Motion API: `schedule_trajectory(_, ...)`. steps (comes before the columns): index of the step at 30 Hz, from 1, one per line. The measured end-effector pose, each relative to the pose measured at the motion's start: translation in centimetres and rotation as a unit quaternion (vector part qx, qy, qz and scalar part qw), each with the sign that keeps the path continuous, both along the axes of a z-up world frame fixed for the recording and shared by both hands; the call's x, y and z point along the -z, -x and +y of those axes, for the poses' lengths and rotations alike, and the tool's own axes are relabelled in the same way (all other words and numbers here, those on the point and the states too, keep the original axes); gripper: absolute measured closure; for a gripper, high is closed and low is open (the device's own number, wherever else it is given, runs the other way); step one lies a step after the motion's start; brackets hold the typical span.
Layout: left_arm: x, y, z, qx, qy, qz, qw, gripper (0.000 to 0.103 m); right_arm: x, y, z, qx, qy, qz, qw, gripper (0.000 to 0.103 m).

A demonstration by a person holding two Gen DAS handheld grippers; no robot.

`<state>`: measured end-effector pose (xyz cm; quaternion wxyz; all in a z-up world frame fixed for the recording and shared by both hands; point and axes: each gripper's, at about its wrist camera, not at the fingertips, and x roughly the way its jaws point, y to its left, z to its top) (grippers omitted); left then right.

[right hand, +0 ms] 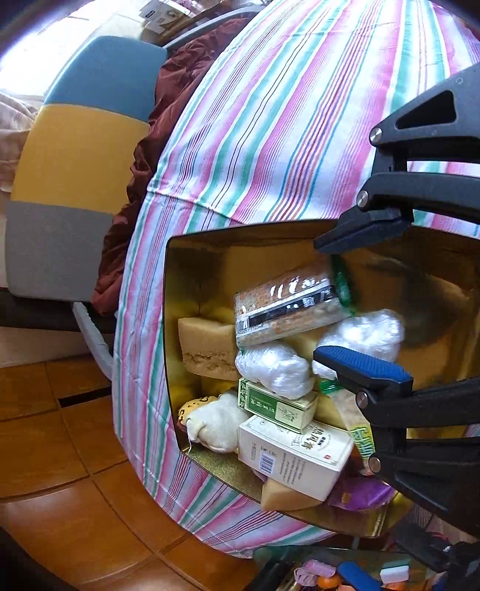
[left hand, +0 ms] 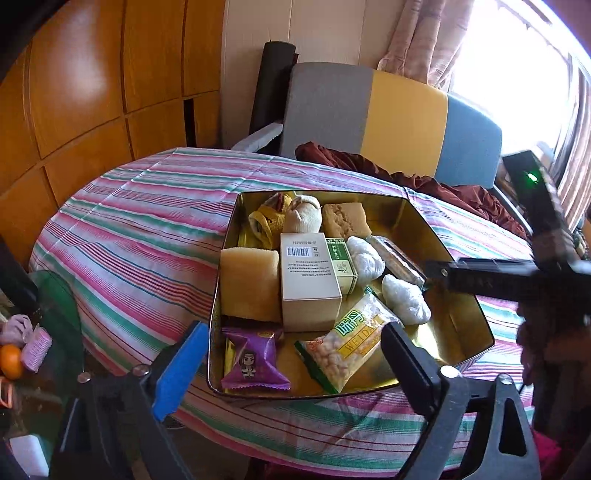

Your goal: Organize objects

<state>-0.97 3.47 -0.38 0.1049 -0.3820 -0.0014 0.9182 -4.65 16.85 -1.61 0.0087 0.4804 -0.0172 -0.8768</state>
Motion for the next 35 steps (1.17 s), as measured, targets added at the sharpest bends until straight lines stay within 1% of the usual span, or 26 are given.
schedule_trajectory(2, -0.3, -0.3, 0.2, -0.001, 0.001, 0.006, 1.0000, 0.000, -0.4, -1.6, 0.2, 0.009, -0.002, 0.014, 1.000, 0.044)
schedule_trajectory(4, -0.6, -0.7, 0.4, -0.004, 0.005, 0.015, 0.9999, 0.000, -0.7, -3.1, 0.3, 0.019, -0.010, 0.032, 0.999, 0.044)
schedule_trajectory(7, -0.8, -1.1, 0.8, -0.007, 0.008, 0.016, 0.9998, 0.000, -1.1, -5.4, 0.5, 0.039, -0.016, 0.059, 0.997, 0.043)
schedule_trajectory(9, -0.9, -1.3, 0.9, -0.009, 0.004, 0.016, 0.9998, 0.000, -1.3, -6.8, 0.5, 0.052, -0.021, 0.075, 0.996, 0.040)
schedule_trajectory(11, -1.0, -1.6, 0.9, -0.008, -0.010, 0.017, 0.9998, 0.000, -1.3, -8.1, 0.3, 0.063, -0.029, 0.091, 0.993, 0.039)
schedule_trajectory(13, -1.0, -1.9, 1.1, -0.016, -0.004, 0.021, 0.9996, 0.000, -1.1, -8.9, 0.3, 0.069, -0.031, 0.101, 0.992, 0.039)
schedule_trajectory(17, -1.1, -2.1, 1.3, -0.034, 0.015, 0.029, 0.9989, 0.000, -0.8, -9.0, -0.1, 0.067, -0.029, 0.099, 0.992, 0.038)
schedule_trajectory(24, -1.1, -2.2, 0.8, -0.043, 0.010, 0.038, 0.9983, 0.000, -1.2, -8.4, -0.4, 0.065, -0.028, 0.106, 0.992, 0.038)
schedule_trajectory(28, -1.0, -2.2, 0.6, -0.039, 0.004, 0.043, 0.9983, 0.000, -1.7, -8.0, -0.3, 0.067, -0.025, 0.110, 0.991, 0.038)
schedule_trajectory(31, -1.0, -2.3, 0.7, -0.037, 0.008, 0.052, 0.9979, 0.001, -1.8, -7.6, -0.4, 0.067, -0.026, 0.111, 0.991, 0.038)
schedule_trajectory(35, -0.9, -2.0, 0.7, -0.034, 0.006, 0.045, 0.9984, 0.000, -1.9, -7.2, -0.8, 0.062, -0.025, 0.111, 0.992, 0.038)
